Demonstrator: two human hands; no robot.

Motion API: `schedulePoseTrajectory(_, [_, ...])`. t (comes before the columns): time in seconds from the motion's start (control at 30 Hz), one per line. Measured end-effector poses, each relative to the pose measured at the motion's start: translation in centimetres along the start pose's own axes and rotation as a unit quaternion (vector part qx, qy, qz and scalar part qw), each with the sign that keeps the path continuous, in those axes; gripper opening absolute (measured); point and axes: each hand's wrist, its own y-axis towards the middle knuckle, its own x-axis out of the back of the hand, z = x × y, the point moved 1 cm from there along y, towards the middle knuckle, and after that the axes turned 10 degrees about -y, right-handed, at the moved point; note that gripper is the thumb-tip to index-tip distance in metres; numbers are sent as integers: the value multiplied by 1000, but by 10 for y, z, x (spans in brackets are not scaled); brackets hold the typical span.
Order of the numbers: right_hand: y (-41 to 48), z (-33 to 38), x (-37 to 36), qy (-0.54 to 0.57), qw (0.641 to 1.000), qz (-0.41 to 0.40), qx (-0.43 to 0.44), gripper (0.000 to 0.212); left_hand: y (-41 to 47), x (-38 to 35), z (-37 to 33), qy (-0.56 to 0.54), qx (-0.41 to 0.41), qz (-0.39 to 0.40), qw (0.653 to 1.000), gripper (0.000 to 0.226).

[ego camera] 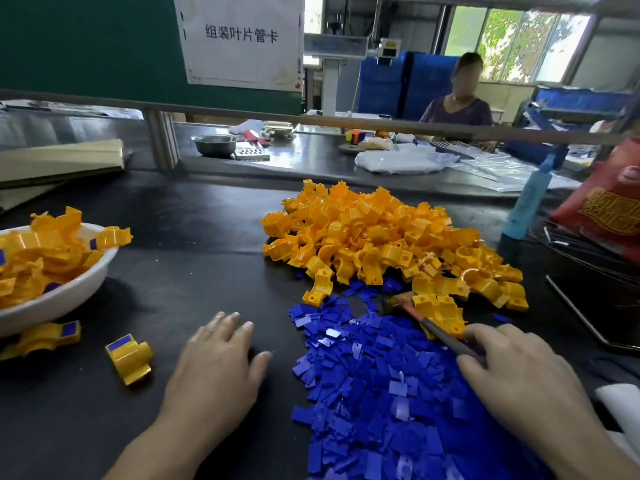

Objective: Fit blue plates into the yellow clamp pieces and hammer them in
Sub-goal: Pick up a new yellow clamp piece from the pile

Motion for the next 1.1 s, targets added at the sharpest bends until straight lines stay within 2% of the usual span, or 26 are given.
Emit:
schedulePoseTrajectory(0.1, [13,46,6,28,992,-77,93,43,-2,-12,-8,-38,-38,13,998,65])
schedulePoseTrajectory(0.17, [35,79,5,32,975,-133,174,44,-1,-14,-7,-39,-43,6,998,64])
schedulePoseTrajectory(0.23, [65,110,2,14,960,-152,234,50,0,-15,-5,-46,-36,4,998,64])
schedulePoseTrajectory(0.33, [103,143,-8,-46,947,-80,308,64,1,-13,-3,-26,-16,6,1000,67])
schedulePoseTrajectory(0.4, [116,153,-18,-57,943,-22,328,66,4,-9,1,-7,35,-6,999,69])
schedulePoseTrajectory(0.47, [118,153,-24,-35,945,-23,325,61,7,-2,11,-6,108,-31,994,71])
schedulePoseTrajectory(0.53, [116,149,-26,-22,947,-69,312,52,10,5,24,-29,168,-59,984,72])
schedulePoseTrajectory(0.67, [109,139,-29,15,946,-131,298,34,10,15,33,-87,216,-97,968,73])
schedulePoseTrajectory(0.83, [95,124,-20,25,946,-161,281,24,3,16,11,-154,139,-99,973,61])
schedulePoseTrajectory(0.9, [83,118,-13,77,948,-168,259,22,-1,13,0,-213,86,-92,969,57])
schedulePoseTrajectory(1.0, [58,106,-7,169,948,-127,239,6,-10,9,-19,-316,8,-65,946,50])
schedulePoseTrajectory(1.1, [32,92,-7,201,953,-74,213,14,-19,6,-33,-391,-36,-14,920,41])
